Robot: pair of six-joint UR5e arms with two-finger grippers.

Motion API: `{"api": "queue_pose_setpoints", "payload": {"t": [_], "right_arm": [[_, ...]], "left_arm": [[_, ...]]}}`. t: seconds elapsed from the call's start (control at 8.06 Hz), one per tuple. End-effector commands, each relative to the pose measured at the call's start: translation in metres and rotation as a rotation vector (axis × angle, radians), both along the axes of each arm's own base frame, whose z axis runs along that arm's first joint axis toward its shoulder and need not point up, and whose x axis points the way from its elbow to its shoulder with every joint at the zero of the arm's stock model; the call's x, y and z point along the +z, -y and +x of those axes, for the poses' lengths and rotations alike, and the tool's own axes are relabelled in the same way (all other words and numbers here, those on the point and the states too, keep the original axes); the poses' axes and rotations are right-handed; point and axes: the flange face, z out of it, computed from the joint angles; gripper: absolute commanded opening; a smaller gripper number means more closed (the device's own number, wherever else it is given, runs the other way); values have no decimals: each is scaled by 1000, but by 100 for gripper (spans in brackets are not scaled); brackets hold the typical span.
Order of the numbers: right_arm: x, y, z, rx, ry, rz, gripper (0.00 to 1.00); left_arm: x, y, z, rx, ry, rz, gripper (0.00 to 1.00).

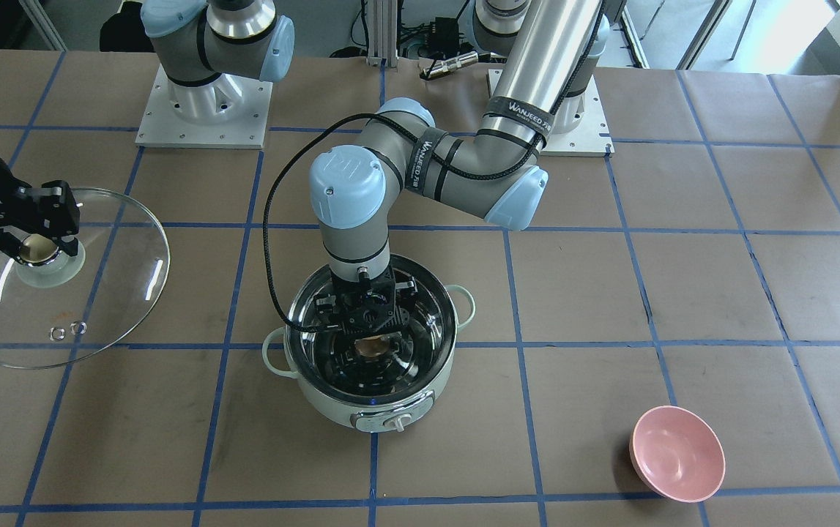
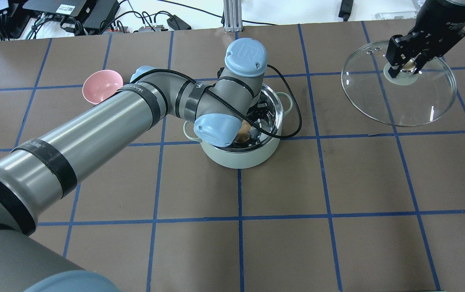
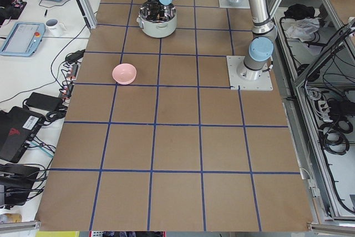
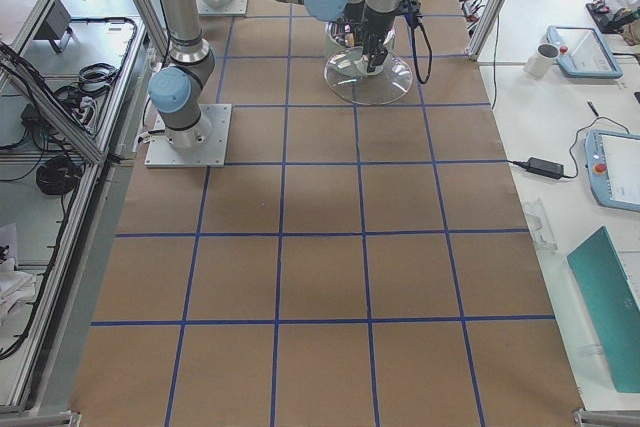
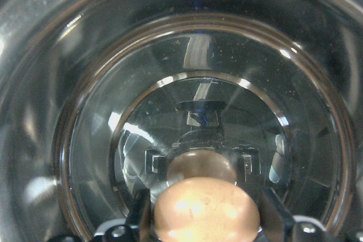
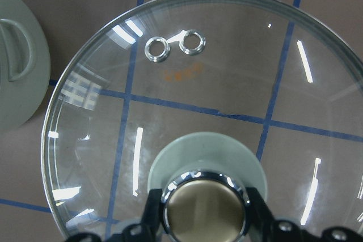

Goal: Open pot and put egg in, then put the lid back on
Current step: 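Carry the egg with the left gripper over the open pot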

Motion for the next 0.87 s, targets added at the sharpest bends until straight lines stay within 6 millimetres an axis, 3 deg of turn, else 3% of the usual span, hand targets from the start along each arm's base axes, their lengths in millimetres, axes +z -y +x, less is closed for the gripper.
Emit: {"api": "queue_pose_setpoints", "payload": {"t": [0.0, 0.12, 0.37, 0.62, 0.74], "right_arm": [[-1, 0, 0, -2, 0, 2, 0], [-1, 0, 0, 0, 0, 2, 0], [-2, 0, 0, -2, 0, 5, 0], [-1, -1, 0, 3, -4, 5, 0], [1, -2, 1, 3, -7, 2, 0]], "left_arm": [[2, 0, 0, 0, -3, -4, 78], [7, 1, 0, -2, -6, -11, 89], [39, 0, 0, -8, -29, -57, 96], [102, -13, 6, -24, -63, -121, 100], [128, -25, 19, -22, -50, -97, 100]]}}
